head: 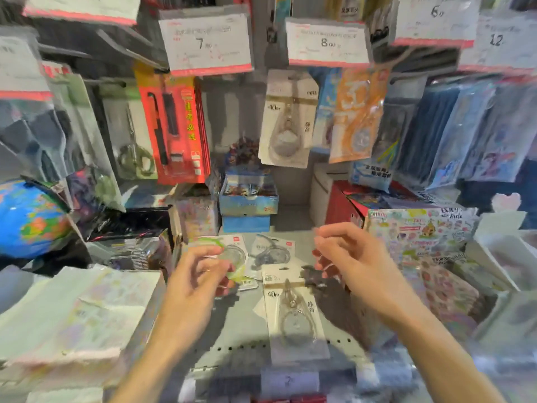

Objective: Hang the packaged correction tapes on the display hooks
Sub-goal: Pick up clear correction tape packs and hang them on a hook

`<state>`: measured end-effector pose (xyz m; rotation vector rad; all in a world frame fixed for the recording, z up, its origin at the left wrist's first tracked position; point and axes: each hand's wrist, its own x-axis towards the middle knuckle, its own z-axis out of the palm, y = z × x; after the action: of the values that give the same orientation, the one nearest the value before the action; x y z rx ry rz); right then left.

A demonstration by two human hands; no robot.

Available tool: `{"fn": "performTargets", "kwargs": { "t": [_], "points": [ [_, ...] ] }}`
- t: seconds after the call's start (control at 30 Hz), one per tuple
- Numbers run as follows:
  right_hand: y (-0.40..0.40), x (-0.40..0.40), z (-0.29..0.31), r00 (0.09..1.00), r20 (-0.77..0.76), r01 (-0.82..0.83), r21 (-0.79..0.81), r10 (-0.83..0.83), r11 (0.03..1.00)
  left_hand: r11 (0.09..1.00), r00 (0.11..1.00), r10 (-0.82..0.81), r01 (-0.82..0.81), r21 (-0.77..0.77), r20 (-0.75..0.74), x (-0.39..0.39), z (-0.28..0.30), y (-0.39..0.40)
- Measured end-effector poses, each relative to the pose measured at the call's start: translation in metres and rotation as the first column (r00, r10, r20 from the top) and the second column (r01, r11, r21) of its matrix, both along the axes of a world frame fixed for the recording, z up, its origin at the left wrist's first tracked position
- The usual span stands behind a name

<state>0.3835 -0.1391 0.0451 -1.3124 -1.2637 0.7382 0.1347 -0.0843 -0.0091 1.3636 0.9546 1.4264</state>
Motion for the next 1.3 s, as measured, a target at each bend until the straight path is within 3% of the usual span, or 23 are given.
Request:
{"fn": "performTargets", "kwargs": {
  "t": [0.13, 0.27, 0.47, 0.6, 0.83, 1.07, 1.3],
  "points": [
    [-0.008, -0.013, -0.042, 0.990, 0.041, 0.140, -0.068, -0.138, 0.988, 0.973, 0.977, -0.176, 0.155, -0.168, -0.117, 0.002, -0.037, 0.002],
    [-0.016, -0.018, -0.075, 0.948, 0.174, 0.288, -0.118, -0.266, 0.950, 0.953, 0.837, -0.300, 0.250, -0.168, -0.458, 0.003, -0.056, 0.005],
    [-0.024, -0.028, -0.099, 0.883, 0.379, 0.372, -0.204, -0.277, 0.906, 0.943, 0.700, -0.328, 0.285, -0.173, -0.634, 0.015, -0.053, 0.007],
    [-0.027, -0.028, -0.098, 0.880, 0.399, 0.364, -0.218, -0.258, 0.906, 0.940, 0.709, -0.336, 0.293, -0.174, -0.620, 0.022, -0.053, 0.003],
    [-0.021, -0.024, -0.091, 0.944, 0.197, 0.308, -0.230, -0.266, 0.923, 0.932, 0.803, -0.363, 0.307, -0.194, -0.472, 0.025, -0.046, -0.001],
    [0.001, -0.047, -0.071, 0.985, 0.059, 0.172, -0.138, -0.165, 0.975, 0.949, 0.920, -0.300, 0.259, -0.182, -0.254, 0.009, -0.041, 0.008],
    [0.018, -0.057, -0.060, 0.997, -0.050, 0.052, -0.193, -0.063, 0.980, 0.973, 0.962, -0.187, 0.154, -0.170, -0.200, -0.008, -0.042, 0.017]
  ]
}}
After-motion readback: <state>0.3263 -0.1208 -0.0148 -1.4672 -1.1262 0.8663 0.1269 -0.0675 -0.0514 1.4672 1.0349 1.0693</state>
